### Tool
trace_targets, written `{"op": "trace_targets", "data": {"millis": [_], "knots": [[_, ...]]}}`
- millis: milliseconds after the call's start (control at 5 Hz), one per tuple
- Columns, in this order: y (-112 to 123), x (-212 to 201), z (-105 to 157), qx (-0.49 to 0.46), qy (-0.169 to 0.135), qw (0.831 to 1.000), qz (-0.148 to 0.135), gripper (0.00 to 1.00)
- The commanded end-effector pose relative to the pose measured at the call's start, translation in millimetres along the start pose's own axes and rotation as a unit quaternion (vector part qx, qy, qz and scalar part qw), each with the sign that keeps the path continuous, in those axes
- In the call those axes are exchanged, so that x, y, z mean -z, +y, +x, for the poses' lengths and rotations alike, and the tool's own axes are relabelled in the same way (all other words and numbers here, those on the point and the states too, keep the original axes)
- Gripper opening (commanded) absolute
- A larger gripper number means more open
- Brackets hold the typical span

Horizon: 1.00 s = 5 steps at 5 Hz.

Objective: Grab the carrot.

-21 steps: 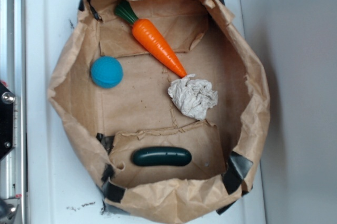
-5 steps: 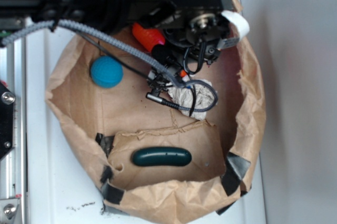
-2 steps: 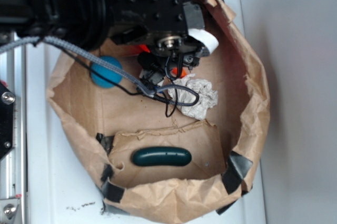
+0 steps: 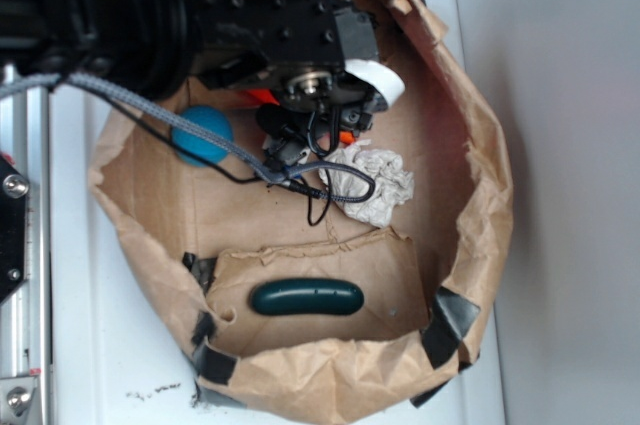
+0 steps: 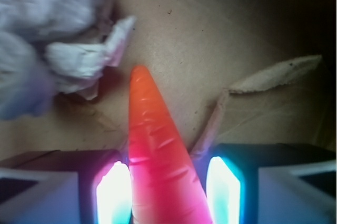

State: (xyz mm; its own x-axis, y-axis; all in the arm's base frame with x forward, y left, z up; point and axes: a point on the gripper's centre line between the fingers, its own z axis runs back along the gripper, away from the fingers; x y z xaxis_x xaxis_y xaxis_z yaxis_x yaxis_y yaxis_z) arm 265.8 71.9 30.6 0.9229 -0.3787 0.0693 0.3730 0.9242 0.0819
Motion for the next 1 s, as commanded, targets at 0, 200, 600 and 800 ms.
{"op": "trace_targets", "data": {"millis": [0,200,600,800], "knots": [[2,-108,14,-0.056,-0.060,0.996,-0.022,0.00],[-9,-129,14,-0.070,-0.066,0.995,-0.003,0.00],[-30,-143,9,-0.091,-0.069,0.993,0.028,0.00],[-34,-141,8,-0.087,-0.072,0.993,0.030,0.00]]}}
